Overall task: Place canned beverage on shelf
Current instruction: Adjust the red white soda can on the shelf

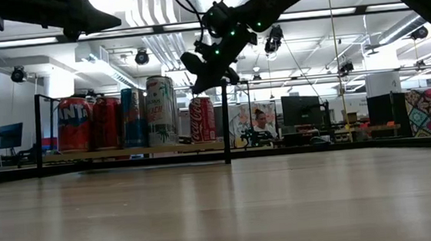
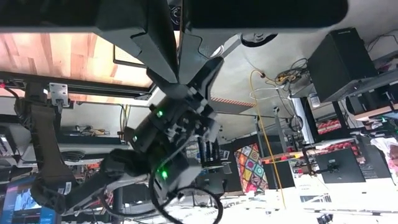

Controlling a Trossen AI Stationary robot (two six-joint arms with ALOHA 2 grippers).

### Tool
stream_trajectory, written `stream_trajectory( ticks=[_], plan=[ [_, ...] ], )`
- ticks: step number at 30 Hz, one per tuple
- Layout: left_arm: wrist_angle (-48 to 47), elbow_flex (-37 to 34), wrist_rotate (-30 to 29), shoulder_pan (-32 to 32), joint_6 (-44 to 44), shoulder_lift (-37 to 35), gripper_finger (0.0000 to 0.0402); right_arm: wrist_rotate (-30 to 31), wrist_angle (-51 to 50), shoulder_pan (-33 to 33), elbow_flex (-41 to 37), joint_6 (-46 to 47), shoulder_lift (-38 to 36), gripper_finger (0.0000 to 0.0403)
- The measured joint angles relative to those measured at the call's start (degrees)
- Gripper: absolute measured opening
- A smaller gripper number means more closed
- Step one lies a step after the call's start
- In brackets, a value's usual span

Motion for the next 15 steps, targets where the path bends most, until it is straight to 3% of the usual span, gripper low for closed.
stream_trajectory(
  ticks=[15],
  plan=[
    [0.0, 0.0, 0.0, 0.0, 0.0, -0.07, 0.0, -0.17, 2.38, 0.93, -3.86, 0.2, 0.09, 0.0009]
  ],
)
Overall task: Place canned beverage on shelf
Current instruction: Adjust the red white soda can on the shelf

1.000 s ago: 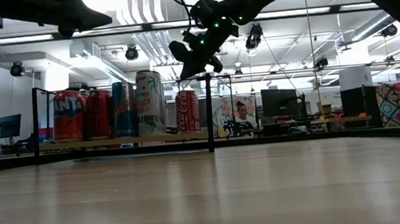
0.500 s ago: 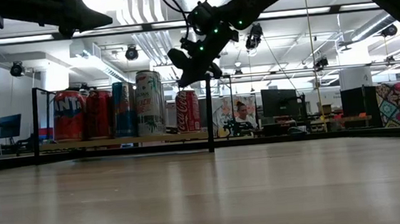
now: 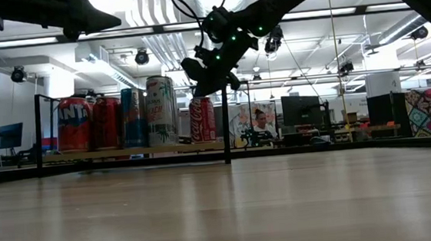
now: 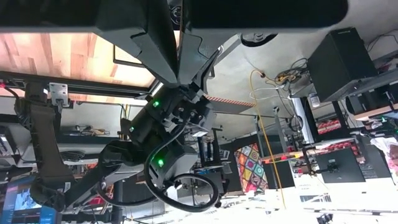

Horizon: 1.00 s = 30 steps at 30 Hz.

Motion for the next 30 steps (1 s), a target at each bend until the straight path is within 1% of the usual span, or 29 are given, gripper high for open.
stream_trajectory(
  ticks=[12, 20, 30],
  plan=[
    [0.0, 0.0, 0.0, 0.0, 0.0, 0.02, 0.0, -0.31, -0.63, 0.95, -0.05, 0.02, -0.18, 0.0009],
    [-0.02, 0.0, 0.0, 0.0, 0.0, 0.04, 0.0, -4.36, -1.45, 1.1, -0.07, 2.12, -0.33, 0.0009],
    [-0.02, 0.0, 0.01, 0.0, -0.02, 0.04, 0.0, -4.54, -3.14, 1.58, -0.12, 2.51, -1.17, 0.0009]
  ],
)
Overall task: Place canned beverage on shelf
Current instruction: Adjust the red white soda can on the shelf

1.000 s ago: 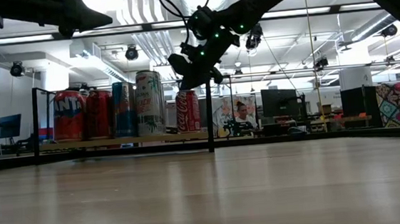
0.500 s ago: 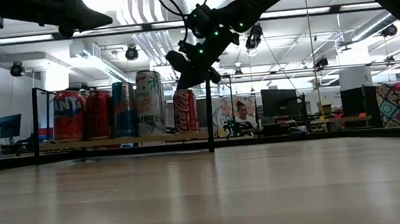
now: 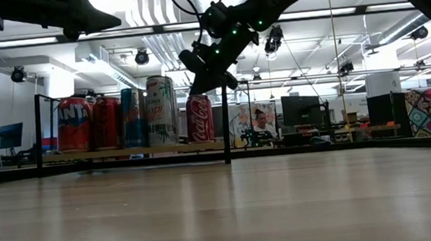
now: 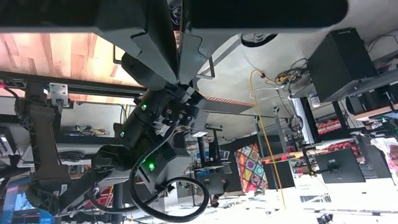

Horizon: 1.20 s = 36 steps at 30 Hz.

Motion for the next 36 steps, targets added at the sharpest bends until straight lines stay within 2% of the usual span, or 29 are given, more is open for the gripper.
stream_trajectory(
  ticks=[9, 36],
  plan=[
    [-0.02, 0.0, 0.02, 0.0, -0.42, 0.0, 0.0, 0.15, -0.89, 0.0, -0.1, 0.6, -2.34, 0.0009],
    [0.17, 0.0, 0.04, 0.0, -1.05, 0.04, 0.0, 0.19, -5.99, 2.85, -0.08, 0.98, -2.05, 0.0009]
  ],
)
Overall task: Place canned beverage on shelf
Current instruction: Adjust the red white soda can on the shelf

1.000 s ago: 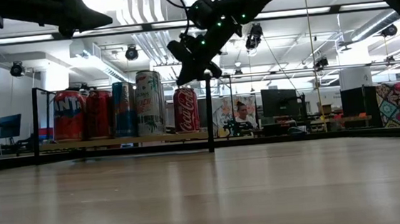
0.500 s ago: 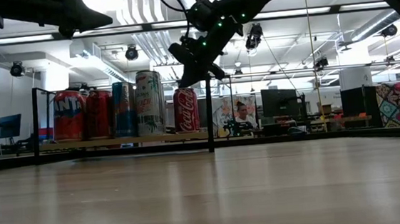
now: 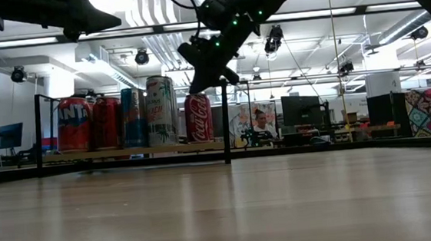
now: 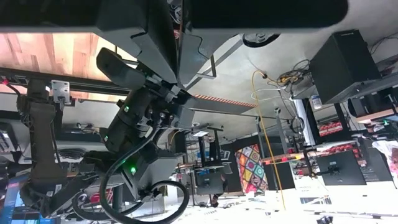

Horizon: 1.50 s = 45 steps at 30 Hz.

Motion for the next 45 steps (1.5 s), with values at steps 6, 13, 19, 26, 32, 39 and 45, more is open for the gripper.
stream_trajectory(
  ticks=[6, 13, 19, 26, 32, 39, 45],
  plan=[
    [0.02, 0.0, 0.0, 0.0, -0.02, 0.01, 0.0, -0.16, -0.14, 0.39, 0.02, 0.01, 0.0, 0.0009],
    [0.04, 0.0, 0.0, 0.01, -0.02, 0.01, 0.0, 0.04, 0.17, -0.01, 0.02, 0.01, -0.01, 0.0009],
    [0.04, 0.0, 0.0, 0.02, -0.02, 0.0, 0.0, 2.1, 3.58, -0.4, 0.02, -0.53, -0.02, 0.0009],
    [0.06, 0.0, 0.0, 0.01, -0.02, 0.02, 0.0, 6.56, 7.07, -1.2, 0.02, -1.4, 0.04, 0.0009],
    [0.07, 0.0, 0.0, 0.01, -0.02, 0.0, 0.0, 6.53, 6.06, -1.11, -0.03, -1.48, 0.22, 0.0009],
    [0.06, 0.0, 0.0, 0.02, 0.0, 0.02, 0.0, 6.28, 5.49, -0.7, -1.16, -1.5, 0.55, 0.0009],
    [0.07, 0.0, -0.01, 0.01, -0.02, 0.02, 0.0, 6.06, 4.59, -0.09, -1.2, -1.07, 0.55, 0.0009]
  ],
)
